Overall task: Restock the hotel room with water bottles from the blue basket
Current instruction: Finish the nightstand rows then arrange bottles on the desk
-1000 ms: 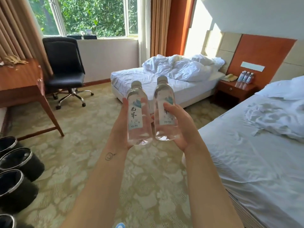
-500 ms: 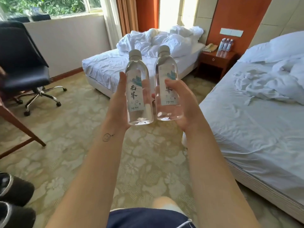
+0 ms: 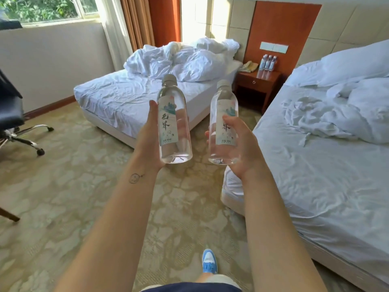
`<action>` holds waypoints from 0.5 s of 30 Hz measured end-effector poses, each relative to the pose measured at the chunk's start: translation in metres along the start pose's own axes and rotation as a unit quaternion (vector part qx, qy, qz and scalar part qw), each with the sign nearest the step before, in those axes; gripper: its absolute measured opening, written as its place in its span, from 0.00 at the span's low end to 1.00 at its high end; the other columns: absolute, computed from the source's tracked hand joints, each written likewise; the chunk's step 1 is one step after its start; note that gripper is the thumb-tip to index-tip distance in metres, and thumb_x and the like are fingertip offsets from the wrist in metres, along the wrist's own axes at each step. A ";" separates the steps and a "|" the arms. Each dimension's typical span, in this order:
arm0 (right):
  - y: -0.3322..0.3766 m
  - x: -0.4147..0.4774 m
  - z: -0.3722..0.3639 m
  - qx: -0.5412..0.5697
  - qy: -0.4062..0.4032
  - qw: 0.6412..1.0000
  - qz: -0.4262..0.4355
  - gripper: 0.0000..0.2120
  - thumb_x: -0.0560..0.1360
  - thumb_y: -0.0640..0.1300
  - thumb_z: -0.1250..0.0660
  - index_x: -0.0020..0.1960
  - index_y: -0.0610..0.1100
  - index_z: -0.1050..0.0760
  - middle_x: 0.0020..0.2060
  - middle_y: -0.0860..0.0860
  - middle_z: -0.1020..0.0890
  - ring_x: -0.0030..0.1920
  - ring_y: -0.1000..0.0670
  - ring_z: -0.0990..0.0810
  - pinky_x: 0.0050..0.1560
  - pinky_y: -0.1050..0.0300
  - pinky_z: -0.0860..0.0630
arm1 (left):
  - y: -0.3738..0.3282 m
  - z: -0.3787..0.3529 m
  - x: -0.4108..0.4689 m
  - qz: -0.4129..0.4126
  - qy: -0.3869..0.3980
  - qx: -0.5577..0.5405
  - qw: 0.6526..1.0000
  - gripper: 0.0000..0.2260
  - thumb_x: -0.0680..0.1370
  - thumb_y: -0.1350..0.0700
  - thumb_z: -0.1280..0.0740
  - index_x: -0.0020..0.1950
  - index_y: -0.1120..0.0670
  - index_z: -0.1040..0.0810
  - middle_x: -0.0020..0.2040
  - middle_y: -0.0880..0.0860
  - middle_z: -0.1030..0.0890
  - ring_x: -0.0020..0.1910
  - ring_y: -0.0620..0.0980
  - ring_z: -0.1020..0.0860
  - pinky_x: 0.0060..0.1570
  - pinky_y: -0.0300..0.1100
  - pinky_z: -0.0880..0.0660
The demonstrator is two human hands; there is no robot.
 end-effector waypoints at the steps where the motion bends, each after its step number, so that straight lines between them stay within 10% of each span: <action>1: 0.008 0.017 0.003 0.000 0.000 1.000 0.003 0.27 0.67 0.47 0.27 0.63 0.42 0.27 0.40 0.45 0.17 0.43 0.45 0.17 0.39 0.50 0.20 | -0.001 -0.005 0.018 0.000 0.002 -0.006 1.000 0.28 0.80 0.36 0.45 0.62 0.59 0.23 0.47 0.55 0.18 0.41 0.50 0.18 0.40 0.43 0.19; 9: 0.067 0.140 0.037 -0.095 0.002 0.994 0.053 0.24 0.68 0.51 0.26 0.62 0.47 0.26 0.40 0.49 0.15 0.43 0.47 0.15 0.44 0.48 0.19 | 0.009 -0.048 0.146 -0.026 -0.023 0.030 0.999 0.25 0.80 0.38 0.42 0.43 0.53 0.12 0.45 0.54 0.15 0.39 0.51 0.16 0.36 0.43 0.20; 15: 0.092 0.206 0.059 -0.092 -0.011 0.994 0.056 0.23 0.68 0.51 0.26 0.61 0.50 0.25 0.43 0.47 0.15 0.46 0.45 0.15 0.43 0.49 0.19 | 0.013 -0.066 0.210 -0.012 -0.027 0.013 0.999 0.24 0.79 0.39 0.38 0.58 0.58 0.21 0.46 0.57 0.15 0.37 0.52 0.16 0.35 0.44 0.19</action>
Point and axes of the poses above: each hand's wrist, its own x-axis towards the middle knuckle, its own z-axis out of the back of the hand, y = z × x, the point moved 1 cm from there along x, towards the middle knuckle
